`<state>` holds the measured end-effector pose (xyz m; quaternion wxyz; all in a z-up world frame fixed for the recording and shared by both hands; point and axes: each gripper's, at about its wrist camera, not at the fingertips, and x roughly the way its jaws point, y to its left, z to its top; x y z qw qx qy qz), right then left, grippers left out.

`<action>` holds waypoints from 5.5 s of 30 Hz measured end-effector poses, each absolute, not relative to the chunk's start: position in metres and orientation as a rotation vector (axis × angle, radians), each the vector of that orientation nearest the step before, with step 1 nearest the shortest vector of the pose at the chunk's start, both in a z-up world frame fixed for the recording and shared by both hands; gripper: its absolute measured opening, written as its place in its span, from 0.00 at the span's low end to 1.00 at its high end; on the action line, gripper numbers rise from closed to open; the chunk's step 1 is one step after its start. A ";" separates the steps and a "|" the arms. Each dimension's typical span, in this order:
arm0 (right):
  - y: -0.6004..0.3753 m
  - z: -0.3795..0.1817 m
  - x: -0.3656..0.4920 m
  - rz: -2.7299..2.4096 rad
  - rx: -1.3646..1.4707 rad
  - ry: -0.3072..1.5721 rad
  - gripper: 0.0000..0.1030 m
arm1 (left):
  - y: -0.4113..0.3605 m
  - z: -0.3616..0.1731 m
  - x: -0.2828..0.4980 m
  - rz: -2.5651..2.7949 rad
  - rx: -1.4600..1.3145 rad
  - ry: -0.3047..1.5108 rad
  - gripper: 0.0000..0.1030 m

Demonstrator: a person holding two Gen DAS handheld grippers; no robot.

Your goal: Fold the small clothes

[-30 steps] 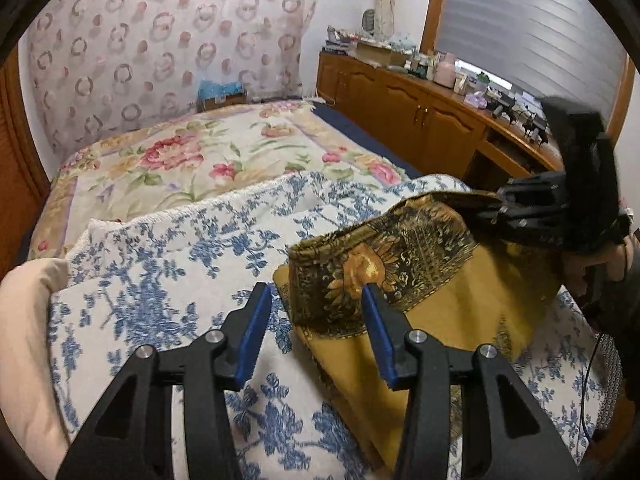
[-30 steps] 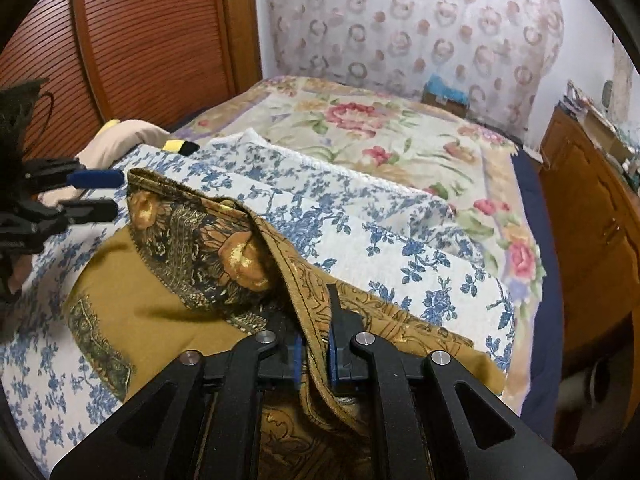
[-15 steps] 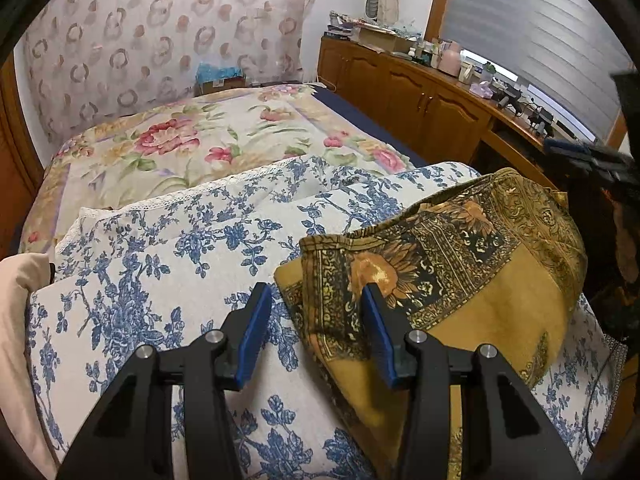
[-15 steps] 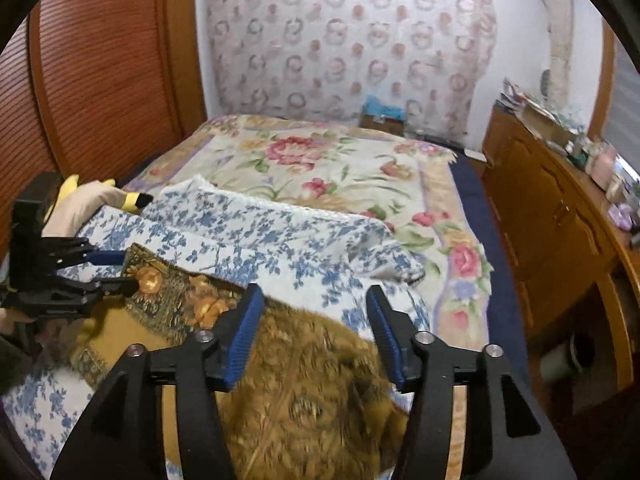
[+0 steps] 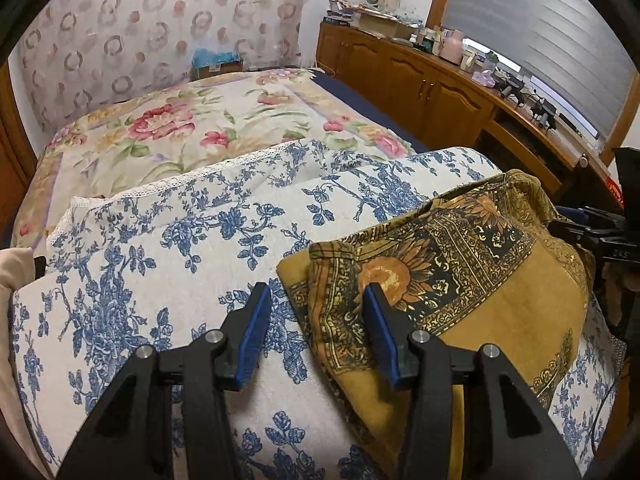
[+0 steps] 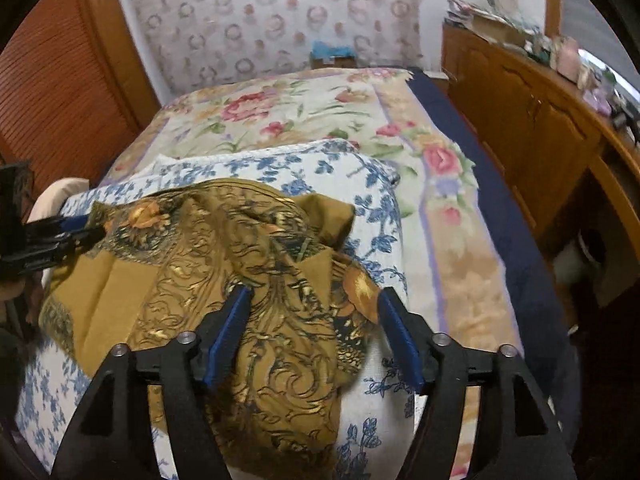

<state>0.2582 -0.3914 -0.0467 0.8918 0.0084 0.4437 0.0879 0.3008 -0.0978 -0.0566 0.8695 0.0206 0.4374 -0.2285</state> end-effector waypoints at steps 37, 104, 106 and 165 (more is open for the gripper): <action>-0.329 0.031 0.233 0.468 0.037 0.659 0.13 | -0.058 0.043 0.231 -0.478 -0.013 0.624 0.07; 0.134 -0.052 0.381 0.929 -0.312 0.807 0.54 | 0.227 -0.062 0.127 0.175 -0.260 0.703 0.17; 0.129 -0.045 0.374 0.897 -0.319 0.790 0.53 | 0.226 -0.056 0.120 0.184 -0.239 0.686 0.22; -0.232 0.078 0.066 0.318 -0.019 0.354 0.69 | -0.005 0.089 0.045 -0.051 0.003 0.397 0.54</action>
